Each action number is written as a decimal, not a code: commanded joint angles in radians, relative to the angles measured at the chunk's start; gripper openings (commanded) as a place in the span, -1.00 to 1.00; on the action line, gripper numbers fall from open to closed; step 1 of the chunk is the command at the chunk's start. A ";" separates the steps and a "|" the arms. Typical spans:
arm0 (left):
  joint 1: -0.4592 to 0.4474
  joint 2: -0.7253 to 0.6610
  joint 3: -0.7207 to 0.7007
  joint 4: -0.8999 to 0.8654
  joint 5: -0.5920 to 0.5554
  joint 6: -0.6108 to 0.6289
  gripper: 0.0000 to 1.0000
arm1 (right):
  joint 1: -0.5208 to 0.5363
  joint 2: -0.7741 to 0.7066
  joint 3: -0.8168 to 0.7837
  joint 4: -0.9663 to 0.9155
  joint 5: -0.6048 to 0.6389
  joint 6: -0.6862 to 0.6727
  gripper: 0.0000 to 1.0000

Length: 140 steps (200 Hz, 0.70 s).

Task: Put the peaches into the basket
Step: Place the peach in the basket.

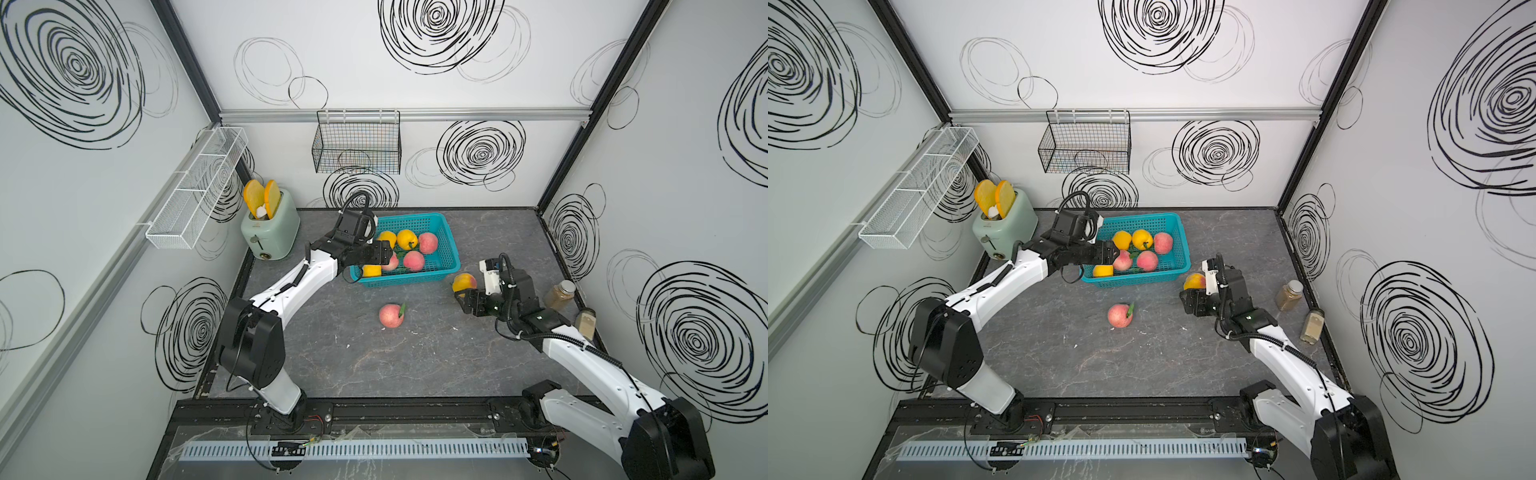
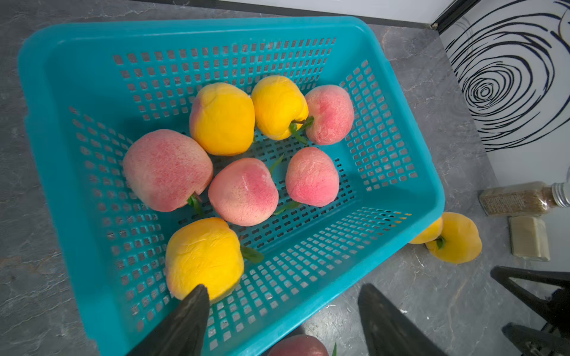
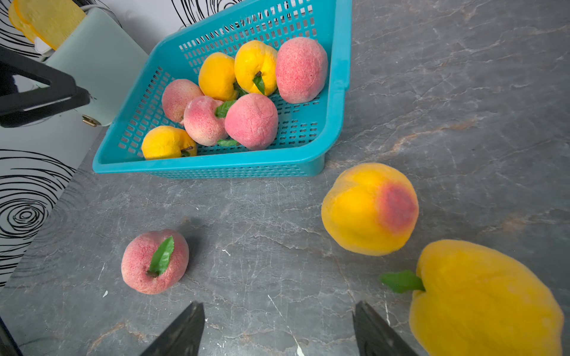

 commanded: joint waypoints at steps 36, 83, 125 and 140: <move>0.101 -0.096 -0.105 0.019 0.061 0.073 0.60 | -0.008 -0.019 0.015 -0.091 0.133 -0.016 0.59; 0.161 -0.134 -0.192 0.067 0.086 0.087 0.60 | -0.088 -0.036 0.003 -0.096 0.137 0.038 0.59; 0.178 -0.147 -0.241 0.121 0.146 0.056 0.60 | -0.140 -0.040 -0.013 -0.082 0.177 0.080 0.59; 0.178 -0.148 -0.257 0.140 0.159 0.042 0.60 | -0.168 -0.038 -0.016 -0.088 0.190 0.087 0.59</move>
